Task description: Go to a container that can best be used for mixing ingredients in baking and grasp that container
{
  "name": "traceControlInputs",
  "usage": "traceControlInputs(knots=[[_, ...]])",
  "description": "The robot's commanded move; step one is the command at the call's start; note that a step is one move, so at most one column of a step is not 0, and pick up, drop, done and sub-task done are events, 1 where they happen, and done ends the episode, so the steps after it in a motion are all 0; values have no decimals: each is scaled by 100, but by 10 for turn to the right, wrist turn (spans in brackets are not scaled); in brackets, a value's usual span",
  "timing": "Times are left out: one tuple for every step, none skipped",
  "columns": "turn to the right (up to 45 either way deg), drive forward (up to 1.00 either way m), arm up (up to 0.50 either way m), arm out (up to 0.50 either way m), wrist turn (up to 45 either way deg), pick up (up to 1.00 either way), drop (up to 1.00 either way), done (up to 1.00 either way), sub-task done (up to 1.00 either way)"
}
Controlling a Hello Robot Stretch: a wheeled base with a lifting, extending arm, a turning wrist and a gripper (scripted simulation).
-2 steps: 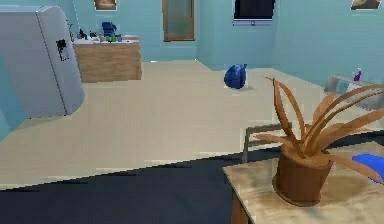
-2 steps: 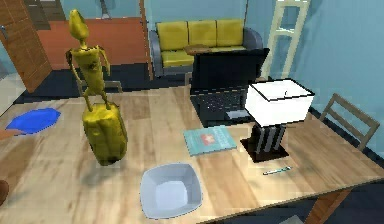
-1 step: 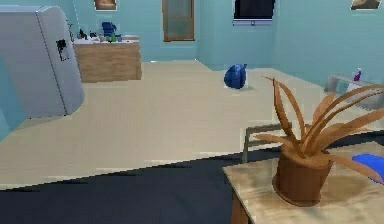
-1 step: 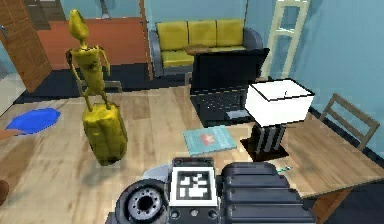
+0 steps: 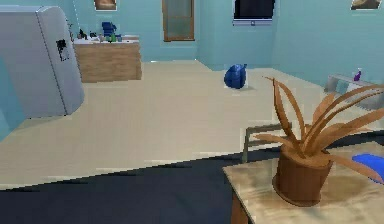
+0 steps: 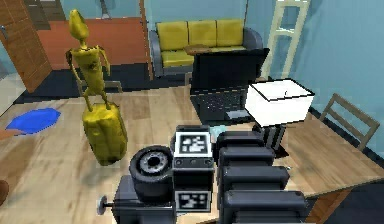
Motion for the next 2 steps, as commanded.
traceControlInputs(knots=[[0, 0, 0, 0, 450, 0, 0, 0, 0], [0, 0, 0, 0, 450, 0, 0, 0, 0]])
